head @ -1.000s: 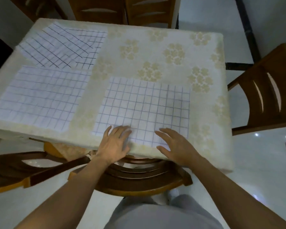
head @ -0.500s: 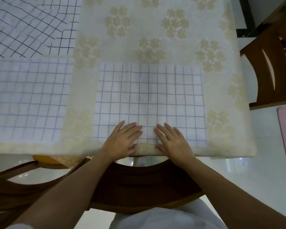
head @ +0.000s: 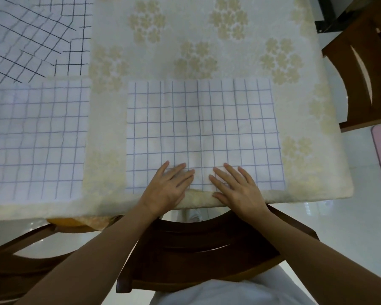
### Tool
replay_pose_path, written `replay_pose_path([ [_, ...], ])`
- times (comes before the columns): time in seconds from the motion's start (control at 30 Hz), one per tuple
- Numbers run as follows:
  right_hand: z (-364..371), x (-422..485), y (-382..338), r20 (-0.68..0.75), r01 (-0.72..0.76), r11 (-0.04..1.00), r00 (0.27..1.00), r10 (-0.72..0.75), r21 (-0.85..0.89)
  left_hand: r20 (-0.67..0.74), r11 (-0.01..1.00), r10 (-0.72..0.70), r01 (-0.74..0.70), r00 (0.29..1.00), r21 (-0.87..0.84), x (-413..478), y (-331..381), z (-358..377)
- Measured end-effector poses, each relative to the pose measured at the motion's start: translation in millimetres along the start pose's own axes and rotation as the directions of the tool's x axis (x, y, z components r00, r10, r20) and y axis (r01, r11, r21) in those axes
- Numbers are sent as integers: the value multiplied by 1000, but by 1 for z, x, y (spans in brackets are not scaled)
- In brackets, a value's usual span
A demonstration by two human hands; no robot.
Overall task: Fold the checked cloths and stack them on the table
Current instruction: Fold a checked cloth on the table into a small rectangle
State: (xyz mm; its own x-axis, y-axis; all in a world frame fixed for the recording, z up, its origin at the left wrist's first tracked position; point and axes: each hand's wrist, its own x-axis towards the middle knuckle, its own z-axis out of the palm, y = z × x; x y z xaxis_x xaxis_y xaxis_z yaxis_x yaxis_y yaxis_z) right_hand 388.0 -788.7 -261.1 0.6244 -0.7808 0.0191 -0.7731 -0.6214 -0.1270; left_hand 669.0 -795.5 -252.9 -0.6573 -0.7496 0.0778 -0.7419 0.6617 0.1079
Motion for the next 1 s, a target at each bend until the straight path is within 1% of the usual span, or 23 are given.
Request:
replay_pose_path([
  [0.07,-1,1,0,-2,-6,1000,1000,6,1,-25,999,-22,21,999,-40,-1,-3,-1],
  [0.17,-3,2,0,-50,-13,1000,999,13,9,-44,990,-78,72,996,-121,-1,-10,-4],
  [0.3,-10,-4,9,-114,32,999,993,-29,19,-81,979,-115,99,990,-179,-11,-20,-12],
  [0.37,-15,-4,17,-122,28,998,992,-22,48,-92,960,-170,143,981,-241,-21,-23,-18],
  [0.43,-19,-5,26,-81,47,997,996,-42,61,-99,937,-230,193,968,-289,-30,-23,-23],
  [0.53,-32,-7,43,21,114,991,993,-116,65,-104,932,-259,220,960,-287,-38,-18,-30],
  [0.6,-46,-9,55,25,110,988,993,-113,110,-48,915,-287,259,957,-308,-39,-10,-37],
  [0.7,-66,-13,63,35,87,982,995,-94,165,87,875,-352,360,932,-323,-36,8,-50],
  [0.8,-82,-27,69,67,39,987,996,-50,159,121,842,-394,411,911,-350,-35,29,-63],
  [0.87,-94,-37,73,123,17,983,992,-39,181,196,805,-424,467,884,-365,-33,46,-79],
  [0.93,-109,-44,75,215,-12,982,976,-30,187,272,761,-452,526,850,-379,-32,66,-97],
  [1.0,-122,-53,75,299,-6,980,953,-54,198,297,740,-473,557,830,-378,-33,84,-111],
])
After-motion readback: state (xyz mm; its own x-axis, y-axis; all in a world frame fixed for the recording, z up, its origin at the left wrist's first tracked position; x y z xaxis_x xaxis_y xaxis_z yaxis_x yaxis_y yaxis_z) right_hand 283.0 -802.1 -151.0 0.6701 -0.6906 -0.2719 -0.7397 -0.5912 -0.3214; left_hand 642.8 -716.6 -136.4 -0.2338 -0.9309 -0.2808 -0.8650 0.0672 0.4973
